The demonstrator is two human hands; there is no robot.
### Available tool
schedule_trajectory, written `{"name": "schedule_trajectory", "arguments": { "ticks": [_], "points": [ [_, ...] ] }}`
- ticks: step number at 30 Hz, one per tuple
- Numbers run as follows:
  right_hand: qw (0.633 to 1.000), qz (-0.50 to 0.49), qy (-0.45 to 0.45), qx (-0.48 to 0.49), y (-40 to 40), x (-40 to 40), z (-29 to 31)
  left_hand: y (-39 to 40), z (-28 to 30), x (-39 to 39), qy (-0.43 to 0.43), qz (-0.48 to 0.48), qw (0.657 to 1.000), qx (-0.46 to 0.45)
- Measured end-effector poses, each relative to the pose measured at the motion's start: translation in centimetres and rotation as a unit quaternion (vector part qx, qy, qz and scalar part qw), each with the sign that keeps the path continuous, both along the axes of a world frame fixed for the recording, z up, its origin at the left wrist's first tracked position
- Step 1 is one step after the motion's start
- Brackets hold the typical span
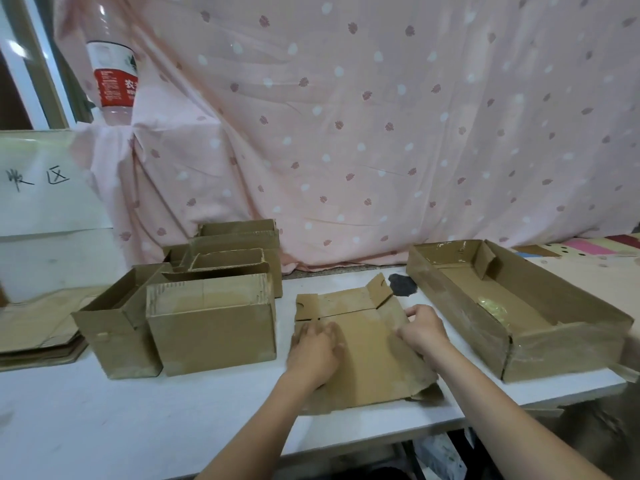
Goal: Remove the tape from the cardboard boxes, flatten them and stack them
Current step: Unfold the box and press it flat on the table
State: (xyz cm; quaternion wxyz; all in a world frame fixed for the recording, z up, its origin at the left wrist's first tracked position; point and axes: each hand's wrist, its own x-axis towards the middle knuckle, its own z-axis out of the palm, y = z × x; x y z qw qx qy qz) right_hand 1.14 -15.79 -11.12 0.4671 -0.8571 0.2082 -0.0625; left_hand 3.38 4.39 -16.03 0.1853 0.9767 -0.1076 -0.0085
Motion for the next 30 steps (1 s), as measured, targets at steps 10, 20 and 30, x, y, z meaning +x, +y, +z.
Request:
{"name": "schedule_trajectory", "arguments": {
  "ticks": [10, 20, 30],
  "points": [
    [0.975, 0.002, -0.188, 0.120, -1.0, -3.1, 3.3, 2.5, 3.5, -3.1, 0.061, 0.086, 0.939, -0.327],
    [0.947, 0.110, -0.251, 0.166, 1.9, -5.8, 7.9, 7.1, 10.3, -5.6, -0.066, 0.083, 0.838, -0.535],
    [0.923, 0.181, -0.289, 0.177, 15.0, -5.0, 14.4, 19.8, 16.1, -9.4, -0.146, 0.146, 0.824, -0.528]
  ]
}}
